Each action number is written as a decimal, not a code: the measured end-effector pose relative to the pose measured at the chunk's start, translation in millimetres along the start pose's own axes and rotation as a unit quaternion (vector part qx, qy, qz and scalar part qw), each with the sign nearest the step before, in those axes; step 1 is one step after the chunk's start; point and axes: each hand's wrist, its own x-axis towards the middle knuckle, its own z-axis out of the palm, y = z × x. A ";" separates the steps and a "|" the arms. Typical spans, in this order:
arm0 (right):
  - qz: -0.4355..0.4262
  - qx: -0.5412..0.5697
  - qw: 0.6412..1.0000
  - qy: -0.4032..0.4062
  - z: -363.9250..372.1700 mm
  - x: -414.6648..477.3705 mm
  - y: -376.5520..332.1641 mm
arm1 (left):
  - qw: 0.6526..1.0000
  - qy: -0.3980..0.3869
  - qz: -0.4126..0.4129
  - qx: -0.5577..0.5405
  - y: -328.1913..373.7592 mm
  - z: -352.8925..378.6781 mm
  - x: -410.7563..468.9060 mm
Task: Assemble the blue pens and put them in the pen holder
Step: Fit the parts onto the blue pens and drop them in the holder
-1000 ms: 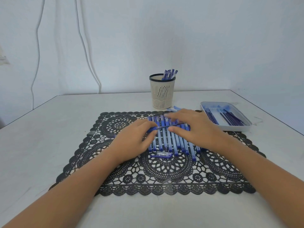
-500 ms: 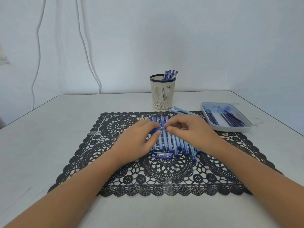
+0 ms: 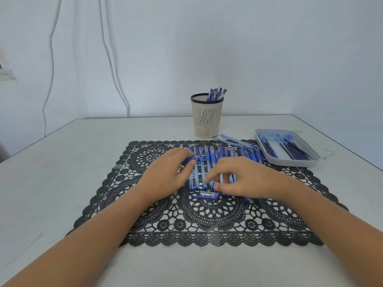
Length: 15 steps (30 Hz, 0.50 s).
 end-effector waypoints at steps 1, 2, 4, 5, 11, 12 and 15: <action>-0.006 -0.013 1.000 -0.006 2.0 0.9 -0.5 | 1.000 -0.002 0.000 0.000 0.2 0.0 -0.1; -0.011 -0.023 1.000 -0.008 3.8 1.9 -0.6 | 1.000 -0.003 0.001 0.001 0.2 0.1 -0.2; -0.013 -0.041 0.999 -0.002 5.8 3.6 -0.3 | 1.000 -0.008 0.003 0.001 0.6 0.2 0.0; -0.013 -0.047 0.999 0.002 6.1 3.9 -0.5 | 1.000 -0.010 0.003 0.001 0.5 0.3 0.2; 0.004 0.018 0.994 0.109 5.3 3.2 -1.2 | 1.000 -0.014 -0.002 -0.005 -0.5 0.9 0.3; 0.019 0.051 0.987 0.150 4.4 3.4 -0.6 | 1.000 -0.014 -0.003 -0.006 -0.5 1.1 0.3; 0.045 0.130 0.959 0.250 3.4 5.9 2.4 | 1.000 -0.011 0.000 -0.010 0.1 1.4 0.4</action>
